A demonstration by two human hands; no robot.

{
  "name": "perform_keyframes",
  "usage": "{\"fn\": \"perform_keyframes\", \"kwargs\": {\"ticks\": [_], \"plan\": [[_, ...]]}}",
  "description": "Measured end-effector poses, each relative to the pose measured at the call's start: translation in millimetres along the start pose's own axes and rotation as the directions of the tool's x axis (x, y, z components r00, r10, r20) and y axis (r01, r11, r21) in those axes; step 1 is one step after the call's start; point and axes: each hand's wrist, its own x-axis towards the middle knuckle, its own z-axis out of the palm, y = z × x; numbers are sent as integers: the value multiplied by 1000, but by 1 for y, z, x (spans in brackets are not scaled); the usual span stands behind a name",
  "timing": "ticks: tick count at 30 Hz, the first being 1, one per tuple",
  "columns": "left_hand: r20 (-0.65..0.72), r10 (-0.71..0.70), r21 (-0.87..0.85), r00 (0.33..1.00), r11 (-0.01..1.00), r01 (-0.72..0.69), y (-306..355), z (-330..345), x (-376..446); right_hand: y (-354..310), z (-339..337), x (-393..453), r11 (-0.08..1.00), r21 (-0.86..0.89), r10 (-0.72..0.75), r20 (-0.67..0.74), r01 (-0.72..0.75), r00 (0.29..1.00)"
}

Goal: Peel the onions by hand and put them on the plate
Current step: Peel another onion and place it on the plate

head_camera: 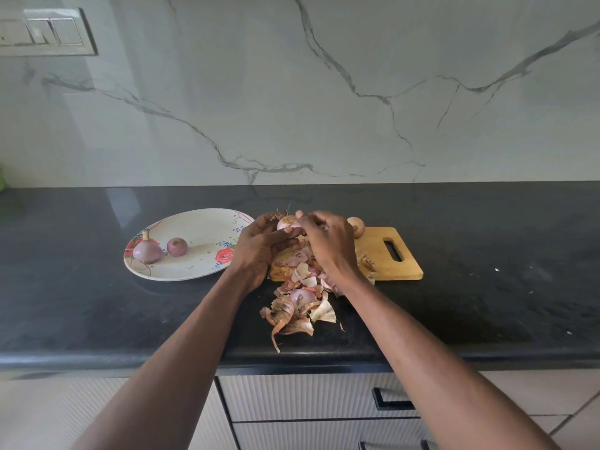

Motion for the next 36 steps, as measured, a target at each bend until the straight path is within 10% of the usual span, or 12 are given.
{"fn": "perform_keyframes", "kwargs": {"ticks": [7,20,36], "plan": [[4,0,16,1000,1000,0,-1,1,-1,4,-1,4,995,-90,34,23,-32,999],[-25,-65,-6,998,998,64,4,-1,-1,7,-7,17,730,400,507,226,-554,832],[45,-35,56,998,998,32,-1,2,-3,8,3,10,985,-84,158,66,-152,985]]}}
